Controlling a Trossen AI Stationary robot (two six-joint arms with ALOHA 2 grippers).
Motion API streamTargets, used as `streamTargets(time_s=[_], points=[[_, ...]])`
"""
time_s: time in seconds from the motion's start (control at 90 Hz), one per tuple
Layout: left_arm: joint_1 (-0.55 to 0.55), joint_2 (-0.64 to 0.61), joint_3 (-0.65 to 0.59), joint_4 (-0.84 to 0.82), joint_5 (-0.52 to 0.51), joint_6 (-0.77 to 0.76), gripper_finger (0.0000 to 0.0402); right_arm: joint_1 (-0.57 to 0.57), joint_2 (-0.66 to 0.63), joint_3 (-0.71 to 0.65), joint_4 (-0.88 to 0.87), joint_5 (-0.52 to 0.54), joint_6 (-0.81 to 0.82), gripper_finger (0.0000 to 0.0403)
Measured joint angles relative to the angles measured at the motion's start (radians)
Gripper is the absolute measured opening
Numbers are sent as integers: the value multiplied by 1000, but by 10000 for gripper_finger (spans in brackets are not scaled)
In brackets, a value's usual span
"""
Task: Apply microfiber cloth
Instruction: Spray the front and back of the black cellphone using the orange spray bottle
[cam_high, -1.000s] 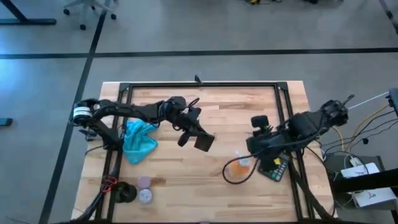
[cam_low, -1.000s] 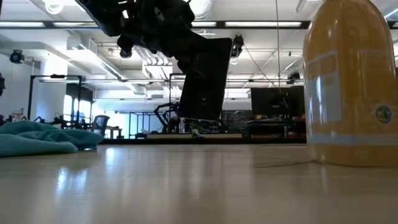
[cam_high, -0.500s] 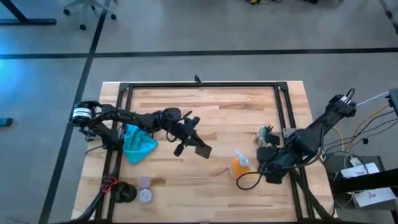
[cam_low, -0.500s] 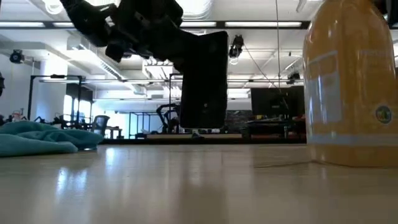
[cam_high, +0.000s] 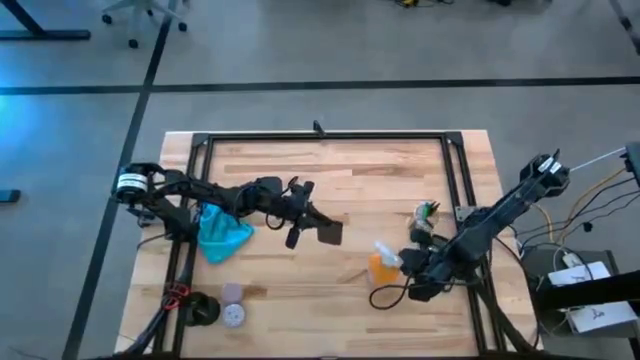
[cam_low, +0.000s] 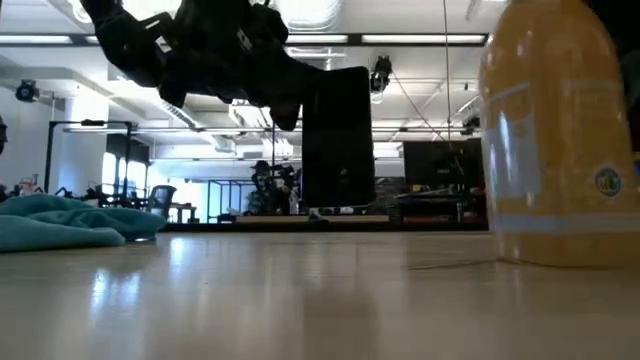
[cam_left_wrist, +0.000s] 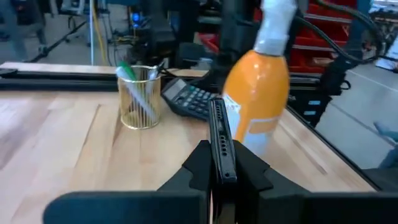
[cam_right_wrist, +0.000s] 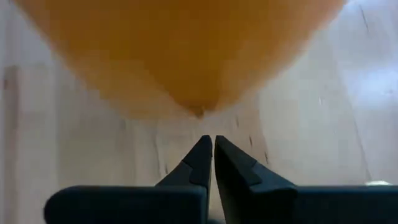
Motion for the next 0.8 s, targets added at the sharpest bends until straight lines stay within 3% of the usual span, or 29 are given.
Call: streamTargets(time_s=[0.156, 0.389, 0.622, 0.8], points=[[2, -40, 2, -79, -65, 2, 11, -5, 104, 0, 149, 29, -46, 0], [3, -91, 2, -160, -72, 11, 11, -21, 206, 0, 348, 170, -153, 0], [3, -146, 1, -210, -64, 1, 11, -94, 256, 1, 533, 162, -298, 0], [3, -153, 0, -214, -69, -81, 11, -105, 228, 1, 534, 150, -354, 0]])
